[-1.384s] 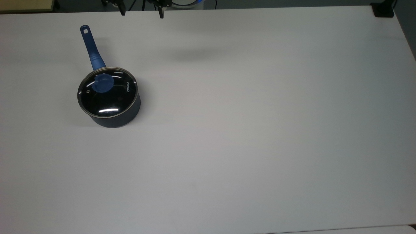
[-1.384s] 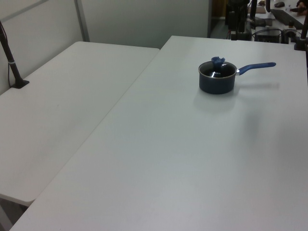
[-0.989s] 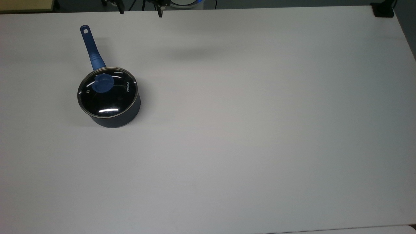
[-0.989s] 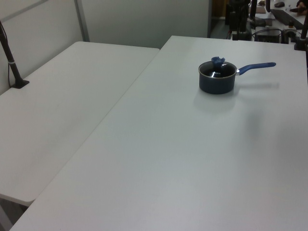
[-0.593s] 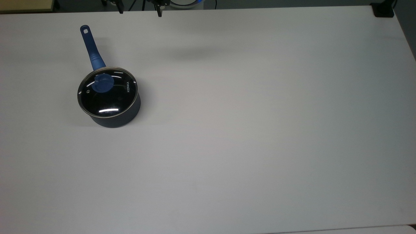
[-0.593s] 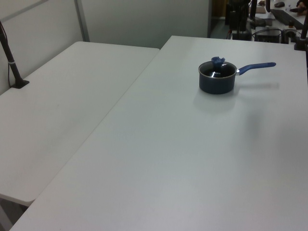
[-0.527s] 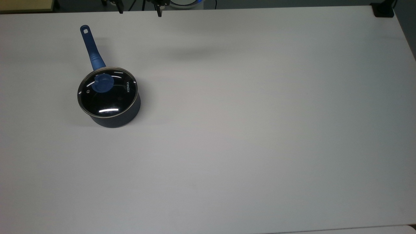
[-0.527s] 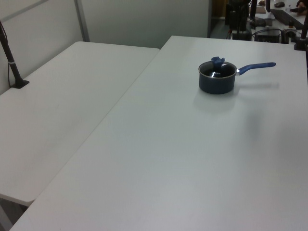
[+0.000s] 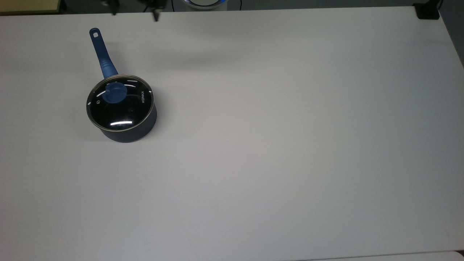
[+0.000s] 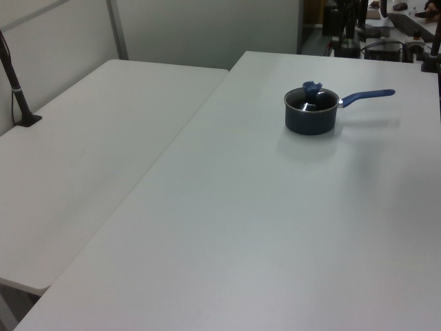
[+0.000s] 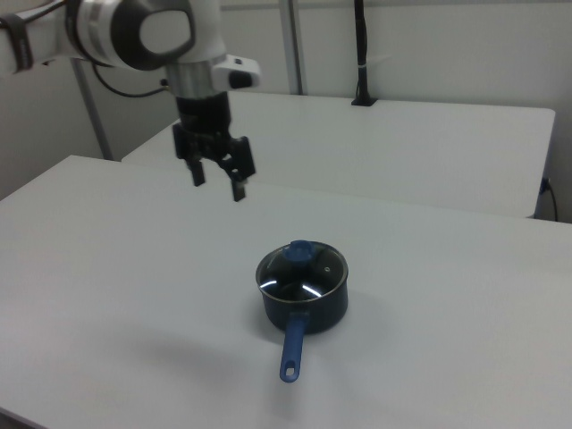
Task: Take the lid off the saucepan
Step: 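Move the open gripper down over the blue knob of the glass lid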
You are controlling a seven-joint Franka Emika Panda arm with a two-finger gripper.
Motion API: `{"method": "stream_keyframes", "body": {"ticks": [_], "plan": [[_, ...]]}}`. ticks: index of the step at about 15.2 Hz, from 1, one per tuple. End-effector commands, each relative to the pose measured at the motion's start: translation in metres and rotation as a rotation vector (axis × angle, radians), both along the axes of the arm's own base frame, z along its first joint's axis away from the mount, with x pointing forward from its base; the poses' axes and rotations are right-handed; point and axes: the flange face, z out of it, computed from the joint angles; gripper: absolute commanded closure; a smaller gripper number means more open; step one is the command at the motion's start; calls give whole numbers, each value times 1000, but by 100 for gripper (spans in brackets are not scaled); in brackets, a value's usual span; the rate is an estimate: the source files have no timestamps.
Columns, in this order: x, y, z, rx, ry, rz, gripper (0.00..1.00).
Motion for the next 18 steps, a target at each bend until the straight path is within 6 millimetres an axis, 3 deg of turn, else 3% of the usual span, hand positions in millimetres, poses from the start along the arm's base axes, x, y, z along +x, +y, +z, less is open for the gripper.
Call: {"method": "stream_keyframes", "body": {"ticks": [1,3,5,10,18], "plan": [[24,-42,-31,-20,-45,-64,0],[41,-69,-61,-35,-72,-98,0],[54,-84,-87,-46,-92,-115,0],[71,-103,-135,-66,-84,-102,1],[79,-86,-151,-46,-65,-58,1]]}}
